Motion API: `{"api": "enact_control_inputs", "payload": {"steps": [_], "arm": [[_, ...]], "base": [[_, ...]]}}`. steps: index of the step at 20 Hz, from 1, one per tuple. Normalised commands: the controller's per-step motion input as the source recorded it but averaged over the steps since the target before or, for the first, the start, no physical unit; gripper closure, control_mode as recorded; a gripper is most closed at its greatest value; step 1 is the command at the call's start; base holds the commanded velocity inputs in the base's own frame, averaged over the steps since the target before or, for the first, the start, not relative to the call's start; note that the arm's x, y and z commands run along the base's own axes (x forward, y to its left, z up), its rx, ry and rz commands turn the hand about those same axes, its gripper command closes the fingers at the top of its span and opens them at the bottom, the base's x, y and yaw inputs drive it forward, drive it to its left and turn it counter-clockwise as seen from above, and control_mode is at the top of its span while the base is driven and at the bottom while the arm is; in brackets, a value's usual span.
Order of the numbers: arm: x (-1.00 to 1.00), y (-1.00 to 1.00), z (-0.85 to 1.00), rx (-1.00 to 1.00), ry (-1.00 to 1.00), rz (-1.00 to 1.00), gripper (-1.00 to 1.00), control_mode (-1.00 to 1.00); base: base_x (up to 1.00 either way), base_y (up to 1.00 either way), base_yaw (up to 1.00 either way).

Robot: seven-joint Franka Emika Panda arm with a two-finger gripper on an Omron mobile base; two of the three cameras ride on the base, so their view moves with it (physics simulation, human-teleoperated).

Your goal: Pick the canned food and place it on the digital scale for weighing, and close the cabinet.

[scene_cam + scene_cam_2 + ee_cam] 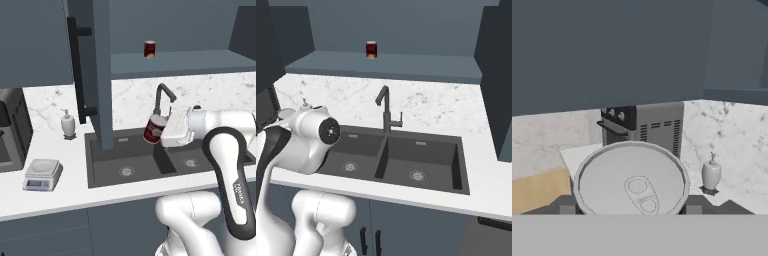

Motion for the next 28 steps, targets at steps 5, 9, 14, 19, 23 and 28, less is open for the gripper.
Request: {"api": "enact_control_inputs", "payload": {"steps": [5, 9, 14, 19, 23, 28], "arm": [[0.31, 0.78, -0.32, 0.05, 0.0, 0.18, 1.0, -1.0], [0.23, 0.39, -0.21, 0.0, 0.0, 0.14, 1.0, -1.0], [0.33, 0.52, -0.19, -0.01, 0.0, 0.14, 1.0, -1.0], [0.26, 0.64, -0.01, -0.13, 0.01, 0.09, 1.0, -1.0], [0.22, 0.42, -0.16, -0.12, 0.03, 0.1, 1.0, -1.0], [0.16, 0.21, -0.27, -0.07, 0.0, 0.1, 1.0, -1.0]], "base": [[0.0, 0.0, 0.0], [0.0, 0.0, 0.0], [0.0, 0.0, 0.0], [0.0, 0.0, 0.0], [0.0, 0.0, 0.0], [0.0, 0.0, 0.0]]}}
